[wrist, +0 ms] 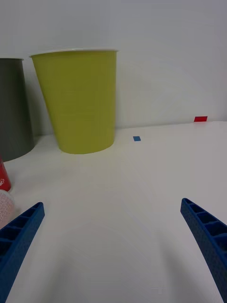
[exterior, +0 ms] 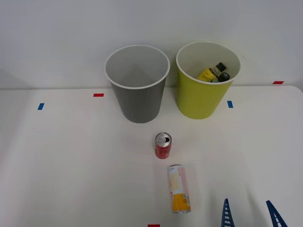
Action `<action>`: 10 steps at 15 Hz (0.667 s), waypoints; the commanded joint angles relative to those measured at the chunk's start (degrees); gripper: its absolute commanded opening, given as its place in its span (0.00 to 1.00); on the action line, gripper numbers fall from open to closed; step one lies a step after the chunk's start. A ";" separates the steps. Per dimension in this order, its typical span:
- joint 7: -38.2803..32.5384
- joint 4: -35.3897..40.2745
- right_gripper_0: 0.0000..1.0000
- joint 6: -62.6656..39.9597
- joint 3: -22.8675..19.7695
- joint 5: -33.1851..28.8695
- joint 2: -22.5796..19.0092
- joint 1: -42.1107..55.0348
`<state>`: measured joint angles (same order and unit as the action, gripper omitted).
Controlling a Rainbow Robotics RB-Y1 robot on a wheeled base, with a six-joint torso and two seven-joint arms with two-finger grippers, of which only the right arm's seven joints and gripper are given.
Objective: Put cans in the gray bin, plastic bottles in the light green bin
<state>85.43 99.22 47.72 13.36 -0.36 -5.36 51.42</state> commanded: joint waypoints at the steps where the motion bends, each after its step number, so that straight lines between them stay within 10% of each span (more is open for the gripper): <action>1: 0.00 0.00 1.00 0.01 0.00 0.00 0.00 0.00; 10: 0.00 0.00 1.00 0.01 0.00 0.00 0.00 0.00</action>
<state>85.43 99.22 47.72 13.36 -0.35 -5.36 51.42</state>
